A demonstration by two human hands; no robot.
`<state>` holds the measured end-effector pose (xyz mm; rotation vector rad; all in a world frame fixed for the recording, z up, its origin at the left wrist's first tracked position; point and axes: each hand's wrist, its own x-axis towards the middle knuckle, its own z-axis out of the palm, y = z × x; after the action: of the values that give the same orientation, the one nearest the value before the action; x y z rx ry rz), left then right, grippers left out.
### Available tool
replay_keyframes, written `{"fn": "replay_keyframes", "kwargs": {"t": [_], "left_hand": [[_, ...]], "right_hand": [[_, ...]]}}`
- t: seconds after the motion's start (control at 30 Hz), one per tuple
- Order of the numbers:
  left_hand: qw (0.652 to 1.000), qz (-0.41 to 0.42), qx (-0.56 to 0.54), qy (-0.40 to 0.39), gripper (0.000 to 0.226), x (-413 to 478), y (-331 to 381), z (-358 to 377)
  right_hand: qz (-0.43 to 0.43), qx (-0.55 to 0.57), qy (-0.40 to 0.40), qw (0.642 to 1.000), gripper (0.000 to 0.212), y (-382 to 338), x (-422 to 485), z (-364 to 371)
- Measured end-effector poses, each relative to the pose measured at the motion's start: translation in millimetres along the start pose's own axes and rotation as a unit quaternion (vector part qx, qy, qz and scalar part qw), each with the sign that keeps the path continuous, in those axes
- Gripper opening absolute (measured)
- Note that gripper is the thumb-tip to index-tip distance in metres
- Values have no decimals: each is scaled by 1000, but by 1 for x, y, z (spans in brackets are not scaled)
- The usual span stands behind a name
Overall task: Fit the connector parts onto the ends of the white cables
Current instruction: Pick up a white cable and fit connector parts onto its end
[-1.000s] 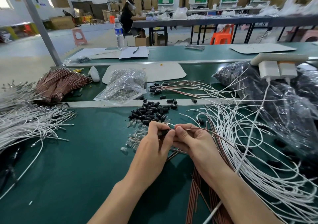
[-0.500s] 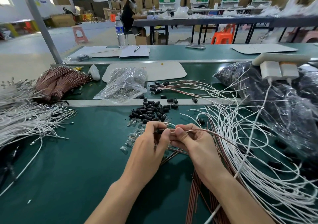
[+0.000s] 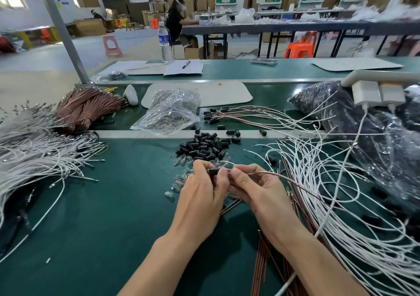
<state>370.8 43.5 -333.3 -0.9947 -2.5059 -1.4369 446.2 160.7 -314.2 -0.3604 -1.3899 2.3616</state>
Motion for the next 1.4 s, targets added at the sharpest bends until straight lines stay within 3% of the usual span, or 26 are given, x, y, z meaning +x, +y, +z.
{"fn": "replay_keyframes", "kwargs": {"t": [0.33, 0.63, 0.97, 1.23, 1.4], "left_hand": [[998, -23, -57, 12, 25, 2, 0, 2], [999, -38, -25, 4, 39, -1, 4, 4], [999, -37, 18, 22, 57, -2, 8, 3], [998, -28, 49, 12, 63, -1, 10, 2], [999, -26, 38, 12, 43, 2, 8, -1]], "right_hand": [[-22, -30, 32, 999, 23, -3, -1, 1], [-9, -18, 21, 1000, 21, -1, -3, 2], [-12, 6, -2, 1000, 3, 2, -1, 3], [-12, -27, 0, 1000, 24, 2, -2, -1], [-25, -44, 6, 999, 18, -2, -1, 0]]}}
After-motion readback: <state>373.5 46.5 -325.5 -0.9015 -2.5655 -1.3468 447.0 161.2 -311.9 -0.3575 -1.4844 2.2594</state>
